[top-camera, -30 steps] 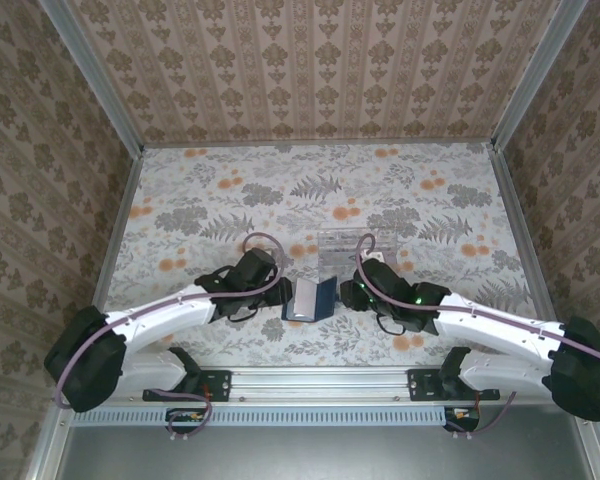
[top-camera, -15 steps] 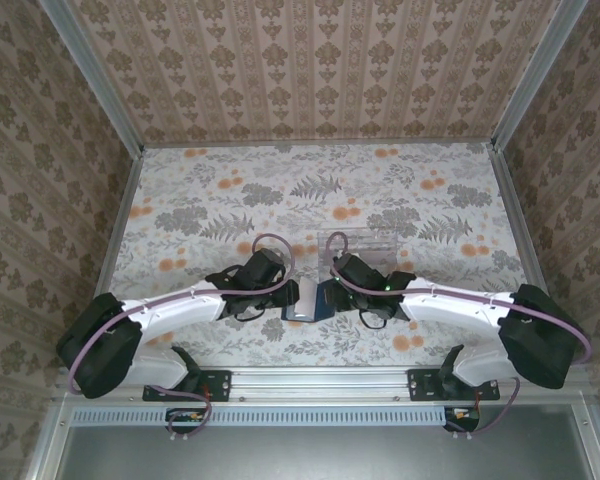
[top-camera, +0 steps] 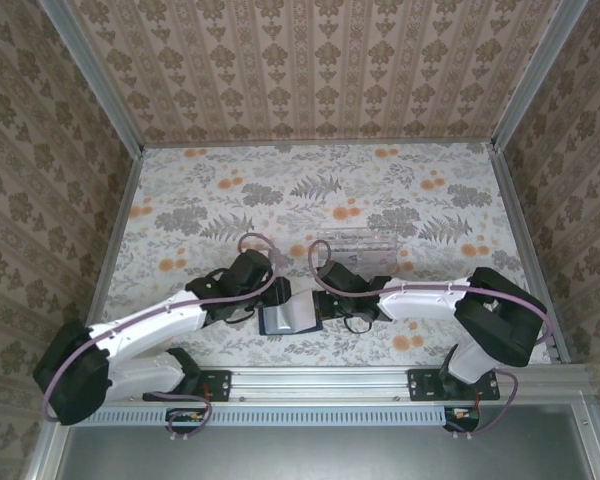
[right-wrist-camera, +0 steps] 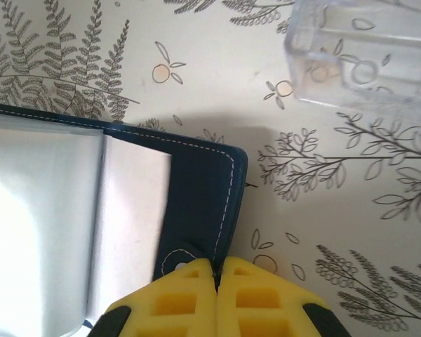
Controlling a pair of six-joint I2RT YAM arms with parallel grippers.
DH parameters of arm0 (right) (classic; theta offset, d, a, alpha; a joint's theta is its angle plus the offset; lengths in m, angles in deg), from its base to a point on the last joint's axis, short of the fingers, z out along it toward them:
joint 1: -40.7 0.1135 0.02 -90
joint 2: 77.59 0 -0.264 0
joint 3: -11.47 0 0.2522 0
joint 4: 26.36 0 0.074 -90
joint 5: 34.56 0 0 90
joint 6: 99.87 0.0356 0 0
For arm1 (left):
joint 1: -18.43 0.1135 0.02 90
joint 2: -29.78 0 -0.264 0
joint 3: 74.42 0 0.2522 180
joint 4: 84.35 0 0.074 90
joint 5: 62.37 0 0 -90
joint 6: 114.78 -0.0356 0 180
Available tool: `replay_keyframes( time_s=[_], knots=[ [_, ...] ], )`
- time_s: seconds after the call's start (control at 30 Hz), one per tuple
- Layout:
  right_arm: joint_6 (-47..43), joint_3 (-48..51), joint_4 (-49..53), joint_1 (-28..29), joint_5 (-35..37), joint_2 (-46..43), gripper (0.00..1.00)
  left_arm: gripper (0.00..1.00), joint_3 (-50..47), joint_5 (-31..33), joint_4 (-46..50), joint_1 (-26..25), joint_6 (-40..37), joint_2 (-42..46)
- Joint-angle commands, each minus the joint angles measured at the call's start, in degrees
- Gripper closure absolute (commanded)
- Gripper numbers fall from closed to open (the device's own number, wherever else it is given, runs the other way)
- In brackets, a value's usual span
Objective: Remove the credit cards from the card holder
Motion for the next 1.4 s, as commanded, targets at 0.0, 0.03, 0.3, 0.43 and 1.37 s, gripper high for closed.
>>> replay_keyframes(
  time_s=[0.0, 0.03, 0.3, 0.43, 1.37],
  knots=[
    [1.8, -0.9, -0.7, 0.3, -0.5, 0.3, 1.00, 0.53, -2.8, 1.8, 4.2, 0.3, 1.4, 2.7],
    [1.7, -1.0, -0.5, 0.3, -0.3, -0.1, 1.00, 0.53, -3.4, 1.5, 3.9, 0.4, 1.5, 3.2],
    [1.4, -1.2, 0.2, 0.6, -0.2, -0.7, 1.00, 0.54, -5.5, -1.9, -2.7, 0.3, 2.9, -0.2],
    [1.2, -1.1, 0.5, 0.6, 0.1, -1.0, 1.00, 0.56, -5.9, -4.8, -8.6, -0.5, 2.9, -2.4],
    [0.4, 4.3, -1.3, -1.3, 0.5, -12.9, 0.65, 0.61, -2.5, -3.4, -11.1, -5.6, 1.2, -4.5]
  ],
)
